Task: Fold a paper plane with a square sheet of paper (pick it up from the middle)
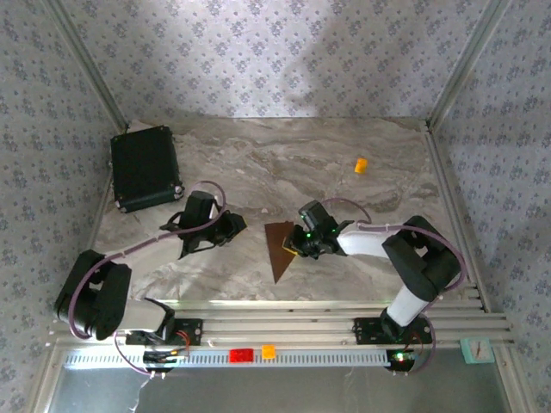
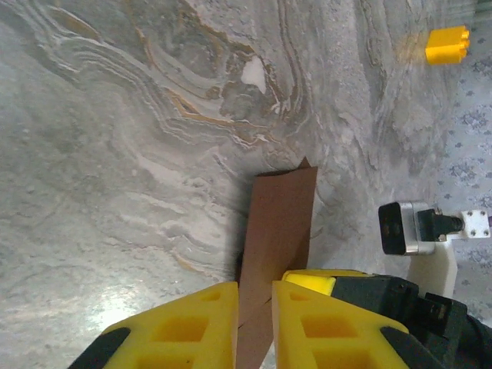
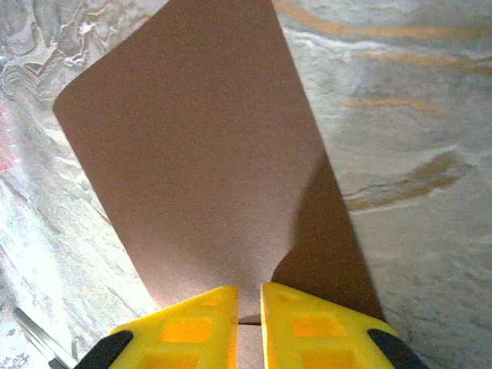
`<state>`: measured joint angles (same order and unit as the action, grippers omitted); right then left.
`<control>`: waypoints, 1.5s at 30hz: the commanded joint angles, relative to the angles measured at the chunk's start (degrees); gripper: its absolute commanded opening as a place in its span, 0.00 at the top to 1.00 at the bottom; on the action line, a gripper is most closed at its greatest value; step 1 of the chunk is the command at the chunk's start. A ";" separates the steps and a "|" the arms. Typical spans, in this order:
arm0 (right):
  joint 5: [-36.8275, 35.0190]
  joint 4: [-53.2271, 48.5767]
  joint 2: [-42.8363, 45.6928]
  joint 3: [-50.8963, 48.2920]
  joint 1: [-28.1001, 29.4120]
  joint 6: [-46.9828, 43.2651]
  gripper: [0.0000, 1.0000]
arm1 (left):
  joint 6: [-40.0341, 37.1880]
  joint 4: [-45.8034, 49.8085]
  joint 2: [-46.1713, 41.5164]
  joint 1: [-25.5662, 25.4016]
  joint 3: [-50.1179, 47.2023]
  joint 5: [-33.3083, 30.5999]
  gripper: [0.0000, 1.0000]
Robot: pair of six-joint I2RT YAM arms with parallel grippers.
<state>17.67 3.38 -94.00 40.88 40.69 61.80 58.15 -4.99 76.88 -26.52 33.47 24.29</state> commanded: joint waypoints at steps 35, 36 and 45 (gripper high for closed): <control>1.44 -2.19 23.89 -13.54 -10.09 -6.17 0.73 | -2.87 -1.78 18.04 -7.40 15.44 6.52 0.92; 2.19 -1.72 23.71 -13.56 -10.24 -5.87 0.74 | -2.72 -1.77 18.61 -7.47 15.56 6.47 0.92; 3.93 -2.66 21.17 -12.15 -10.56 -5.56 0.77 | -2.13 -3.96 22.65 -7.84 15.50 7.35 0.94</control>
<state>19.99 1.37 -71.75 27.29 30.44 57.10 56.45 -7.73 98.83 -33.87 47.64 30.65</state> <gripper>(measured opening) 0.231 0.064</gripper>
